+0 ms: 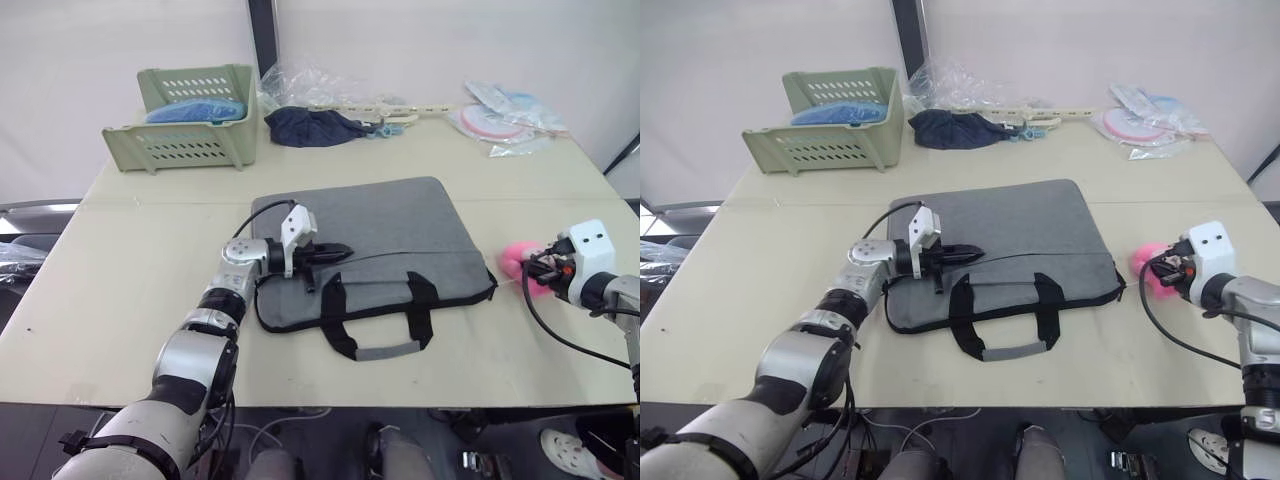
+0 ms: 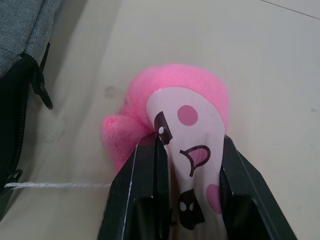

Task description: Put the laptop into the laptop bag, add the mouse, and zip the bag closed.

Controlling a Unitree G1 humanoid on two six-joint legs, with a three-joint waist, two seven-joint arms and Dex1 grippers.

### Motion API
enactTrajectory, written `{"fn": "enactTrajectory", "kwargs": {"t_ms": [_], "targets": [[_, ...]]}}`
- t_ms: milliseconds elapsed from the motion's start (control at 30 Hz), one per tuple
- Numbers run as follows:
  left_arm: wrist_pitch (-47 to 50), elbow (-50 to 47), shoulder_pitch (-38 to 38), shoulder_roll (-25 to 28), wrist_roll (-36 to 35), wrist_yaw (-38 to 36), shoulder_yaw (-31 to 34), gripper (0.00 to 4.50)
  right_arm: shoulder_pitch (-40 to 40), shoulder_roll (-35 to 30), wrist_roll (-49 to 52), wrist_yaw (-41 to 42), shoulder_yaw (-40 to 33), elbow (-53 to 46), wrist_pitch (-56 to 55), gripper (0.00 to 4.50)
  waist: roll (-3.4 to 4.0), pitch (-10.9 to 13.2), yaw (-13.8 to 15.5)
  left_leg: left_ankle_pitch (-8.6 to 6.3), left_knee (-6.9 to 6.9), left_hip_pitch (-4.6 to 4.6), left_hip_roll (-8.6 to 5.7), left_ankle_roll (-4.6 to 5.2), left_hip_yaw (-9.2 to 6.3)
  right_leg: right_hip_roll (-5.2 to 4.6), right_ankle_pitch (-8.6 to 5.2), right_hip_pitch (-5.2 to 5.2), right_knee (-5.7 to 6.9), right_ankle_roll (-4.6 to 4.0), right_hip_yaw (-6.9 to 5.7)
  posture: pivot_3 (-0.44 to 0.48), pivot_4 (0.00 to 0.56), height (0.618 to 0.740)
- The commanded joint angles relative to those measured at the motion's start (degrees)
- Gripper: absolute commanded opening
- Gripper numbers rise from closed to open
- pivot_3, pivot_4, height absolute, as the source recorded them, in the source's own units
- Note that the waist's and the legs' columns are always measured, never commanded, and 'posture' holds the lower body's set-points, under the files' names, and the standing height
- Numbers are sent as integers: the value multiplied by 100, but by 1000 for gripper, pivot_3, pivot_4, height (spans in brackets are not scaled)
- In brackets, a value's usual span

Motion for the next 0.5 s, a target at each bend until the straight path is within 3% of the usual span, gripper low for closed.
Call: {"fn": "enactTrajectory", "kwargs": {"t_ms": [33,267,400,500], "targets": [[212,483,586,-83,519,-74,-443,0,-244,-155,-28,-190,-151,-236,61,1079,5,-2,-5,0,0,0,0,0,0,0,0,-1,0,0,1,0,150,740],[208,468,597,-82,547,-62,-459,0,-723,-12,-174,-283,102,-258,-89,1079,14,-7,-12,0,0,-1,0,0,1,0,0,-1,-1,0,1,0,150,740],[216,464,600,-55,552,-48,-457,0,-1007,34,-250,-306,221,27,-250,261,21,-6,-12,0,0,-1,-1,0,1,0,0,-2,0,0,1,0,150,740],[220,459,613,-33,553,-65,-458,0,-1200,74,-305,-315,320,234,-354,178,22,-6,-19,0,0,-1,0,0,1,0,0,-2,0,0,0,0,150,740]]}}
